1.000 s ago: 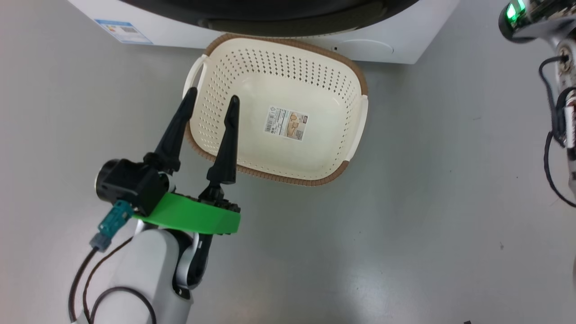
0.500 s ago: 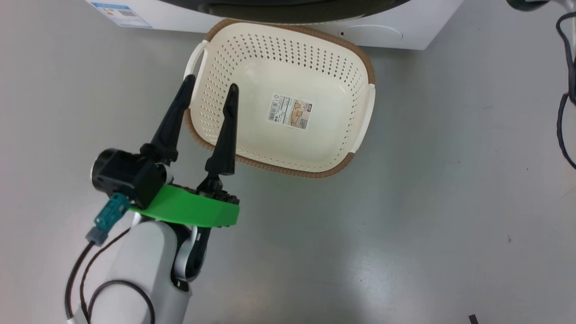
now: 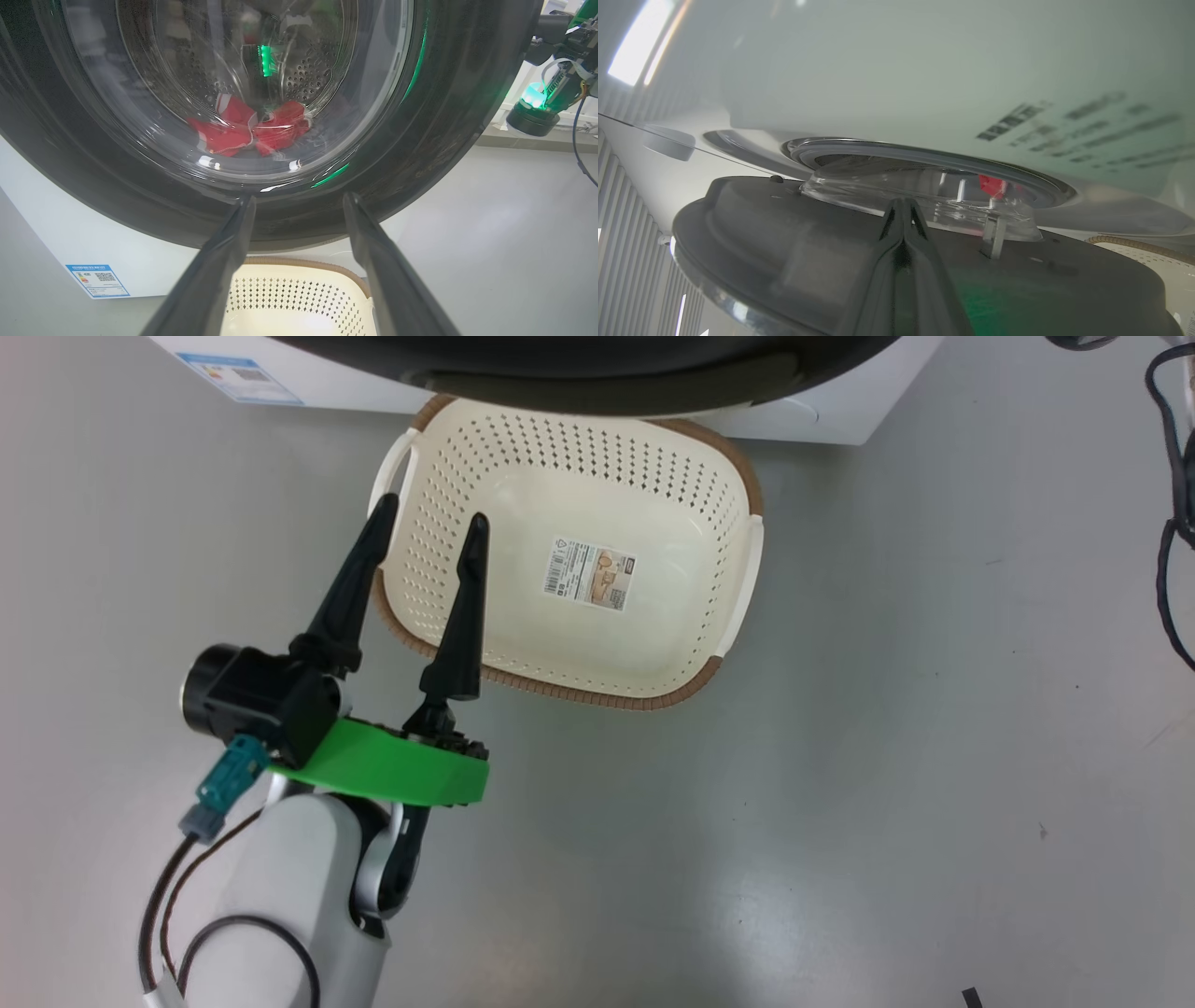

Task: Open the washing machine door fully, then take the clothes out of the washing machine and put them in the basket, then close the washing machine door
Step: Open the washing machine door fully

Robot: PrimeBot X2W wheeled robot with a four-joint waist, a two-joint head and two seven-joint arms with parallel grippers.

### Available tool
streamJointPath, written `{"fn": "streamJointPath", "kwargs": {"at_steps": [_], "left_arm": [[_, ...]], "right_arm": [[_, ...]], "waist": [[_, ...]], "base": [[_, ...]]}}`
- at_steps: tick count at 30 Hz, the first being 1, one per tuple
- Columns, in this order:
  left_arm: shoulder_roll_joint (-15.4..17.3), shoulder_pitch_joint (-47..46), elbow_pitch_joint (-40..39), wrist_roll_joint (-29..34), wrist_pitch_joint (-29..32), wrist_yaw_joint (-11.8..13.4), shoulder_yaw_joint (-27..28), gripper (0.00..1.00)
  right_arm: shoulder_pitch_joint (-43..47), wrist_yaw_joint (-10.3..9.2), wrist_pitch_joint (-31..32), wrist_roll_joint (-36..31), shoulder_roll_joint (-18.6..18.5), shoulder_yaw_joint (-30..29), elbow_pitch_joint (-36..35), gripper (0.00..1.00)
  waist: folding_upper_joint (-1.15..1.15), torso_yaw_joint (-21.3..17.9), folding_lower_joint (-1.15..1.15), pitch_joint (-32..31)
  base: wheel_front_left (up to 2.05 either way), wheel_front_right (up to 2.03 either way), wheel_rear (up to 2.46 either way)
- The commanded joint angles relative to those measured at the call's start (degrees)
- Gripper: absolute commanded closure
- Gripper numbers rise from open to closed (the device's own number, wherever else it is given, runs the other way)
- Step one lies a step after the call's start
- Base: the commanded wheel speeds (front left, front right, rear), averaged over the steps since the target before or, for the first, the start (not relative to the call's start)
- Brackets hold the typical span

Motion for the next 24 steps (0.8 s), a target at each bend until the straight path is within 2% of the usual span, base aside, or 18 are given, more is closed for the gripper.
{"fn": "streamJointPath", "kwargs": {"at_steps": [1, 24], "left_arm": [[1.5, -0.8, -1.0, 0.6, -0.3, -0.3, 2.1, 0.00], [1.7, 0.2, 1.6, 2.5, -0.3, -0.8, 3.5, 0.00]], "right_arm": [[1.4, 0.05, 1.1, -0.5, 2.2, 1.2, -2.1, 1.00], [8.0, 0.05, 6.3, -3.6, 5.5, 6.9, -2.5, 1.00]], "waist": [[0.00, -0.3, 0.00, -0.4], [0.00, -3.4, 0.00, -6.0]], "base": [[0.00, 0.00, 0.00], [0.00, 0.00, 0.00]]}}
